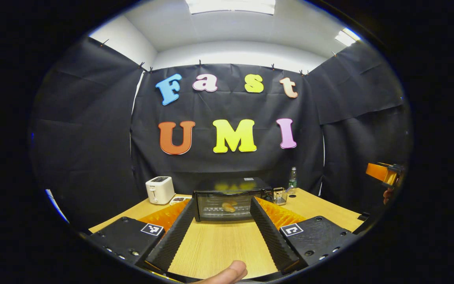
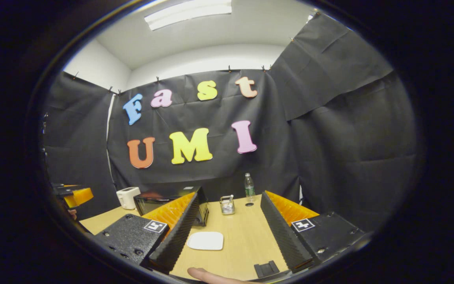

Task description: Open the electric oven with the left hand, put the food in, and close the electric oven.

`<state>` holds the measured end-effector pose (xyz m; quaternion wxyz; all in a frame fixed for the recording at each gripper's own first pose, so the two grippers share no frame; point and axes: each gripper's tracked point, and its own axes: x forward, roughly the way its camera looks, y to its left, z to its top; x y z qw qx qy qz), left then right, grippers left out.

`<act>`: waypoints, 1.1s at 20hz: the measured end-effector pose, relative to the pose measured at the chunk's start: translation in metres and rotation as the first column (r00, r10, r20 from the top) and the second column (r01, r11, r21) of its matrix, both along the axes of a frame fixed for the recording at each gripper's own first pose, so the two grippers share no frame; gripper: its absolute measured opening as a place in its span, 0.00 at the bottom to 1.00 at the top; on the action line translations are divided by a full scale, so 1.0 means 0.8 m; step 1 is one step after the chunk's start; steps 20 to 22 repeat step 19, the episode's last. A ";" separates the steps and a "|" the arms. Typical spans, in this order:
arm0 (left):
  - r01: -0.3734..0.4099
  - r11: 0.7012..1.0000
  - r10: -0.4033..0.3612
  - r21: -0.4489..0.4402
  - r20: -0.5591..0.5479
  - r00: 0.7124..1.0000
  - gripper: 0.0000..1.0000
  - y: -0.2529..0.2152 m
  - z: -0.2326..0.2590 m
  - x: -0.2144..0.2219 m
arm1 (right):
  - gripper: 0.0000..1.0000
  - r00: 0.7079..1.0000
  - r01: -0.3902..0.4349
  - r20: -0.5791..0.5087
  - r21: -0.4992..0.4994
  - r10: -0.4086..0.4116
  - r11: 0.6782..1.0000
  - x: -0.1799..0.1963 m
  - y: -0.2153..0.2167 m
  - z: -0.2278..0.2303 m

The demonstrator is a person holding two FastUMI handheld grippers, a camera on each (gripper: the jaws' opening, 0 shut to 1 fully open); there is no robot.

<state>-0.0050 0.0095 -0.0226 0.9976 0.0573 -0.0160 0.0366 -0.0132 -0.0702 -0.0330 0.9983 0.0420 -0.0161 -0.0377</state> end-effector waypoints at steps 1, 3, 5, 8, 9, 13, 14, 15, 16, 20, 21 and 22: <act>0.008 1.000 -0.008 0.001 -0.003 1.000 0.92 -0.002 0.001 -0.002 | 0.96 1.000 -0.005 -0.006 -0.010 0.005 1.000 0.004 0.002 -0.002; 0.001 1.000 -0.001 0.016 0.006 1.000 0.92 0.000 0.006 -0.004 | 0.96 1.000 -0.005 -0.018 -0.028 0.005 1.000 0.012 0.001 -0.007; -0.003 1.000 0.003 0.019 0.008 1.000 0.93 0.001 0.005 -0.004 | 0.96 1.000 -0.009 -0.025 -0.040 0.008 0.999 0.016 0.003 -0.009; -0.015 1.000 0.015 0.008 -0.006 1.000 0.93 0.004 0.000 -0.003 | 0.96 0.998 -0.028 -0.050 -0.045 0.026 0.999 0.026 0.008 -0.023; -0.021 1.000 0.021 0.006 -0.004 1.000 0.93 0.007 0.001 -0.005 | 0.96 0.998 -0.033 -0.063 -0.047 0.030 0.998 0.028 0.007 -0.029; -0.015 1.000 0.015 -0.001 -0.001 1.000 0.93 0.010 0.004 -0.005 | 0.96 0.996 -0.017 -0.088 -0.047 0.013 0.999 0.040 -0.005 -0.039; -0.023 1.000 0.023 -0.002 0.002 1.000 0.93 0.014 0.005 -0.006 | 0.99 0.996 -0.017 -0.088 -0.044 0.013 0.999 0.039 -0.004 -0.040; -0.029 1.000 0.029 -0.002 0.002 1.000 0.93 0.016 0.005 -0.007 | 0.96 0.996 -0.018 -0.091 -0.040 0.014 0.999 0.039 -0.004 -0.041; -0.030 1.000 0.030 -0.003 0.000 1.000 0.93 0.016 0.004 -0.008 | 0.99 0.995 -0.019 -0.094 -0.037 0.016 0.999 0.039 -0.005 -0.043; -0.028 1.000 0.028 0.002 -0.005 1.000 0.93 0.014 0.003 -0.007 | 0.96 0.994 -0.017 -0.109 -0.035 0.013 0.999 0.037 -0.007 -0.048; -0.028 1.000 0.028 0.002 -0.005 1.000 0.93 0.014 0.003 -0.007 | 0.96 0.994 -0.017 -0.109 -0.035 0.013 0.999 0.037 -0.007 -0.048; -0.028 1.000 0.028 0.002 -0.005 1.000 0.93 0.014 0.003 -0.007 | 0.96 0.994 -0.017 -0.109 -0.035 0.013 0.999 0.037 -0.007 -0.048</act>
